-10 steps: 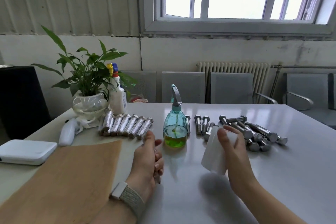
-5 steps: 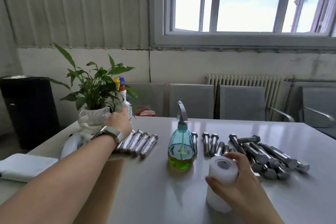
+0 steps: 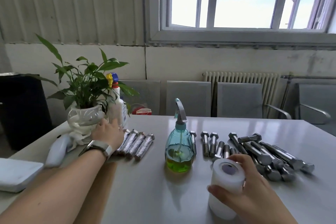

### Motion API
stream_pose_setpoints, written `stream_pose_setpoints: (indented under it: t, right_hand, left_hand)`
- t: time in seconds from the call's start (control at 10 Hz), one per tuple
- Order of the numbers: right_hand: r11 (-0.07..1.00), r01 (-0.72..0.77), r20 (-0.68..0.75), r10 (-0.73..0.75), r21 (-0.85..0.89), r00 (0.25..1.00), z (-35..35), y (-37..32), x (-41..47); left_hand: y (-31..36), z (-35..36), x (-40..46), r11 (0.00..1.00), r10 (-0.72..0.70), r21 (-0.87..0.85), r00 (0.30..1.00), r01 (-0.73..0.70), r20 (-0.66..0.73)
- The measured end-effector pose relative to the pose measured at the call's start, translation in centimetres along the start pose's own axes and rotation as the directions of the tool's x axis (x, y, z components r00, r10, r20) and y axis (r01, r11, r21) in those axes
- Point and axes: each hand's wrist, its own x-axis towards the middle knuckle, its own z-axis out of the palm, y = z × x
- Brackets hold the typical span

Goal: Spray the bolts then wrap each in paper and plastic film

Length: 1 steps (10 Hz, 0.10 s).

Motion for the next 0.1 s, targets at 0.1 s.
stream_pose_setpoints:
  t: [0.1]
  right_hand:
    - [0.999, -0.004, 0.044, 0.006, -0.033, 0.999, -0.79, -0.60, -0.33]
  left_hand:
    - [-1.15, -1.99, -1.09, 0.985, -0.020, -0.171, 1.000, 0.017, -0.017]
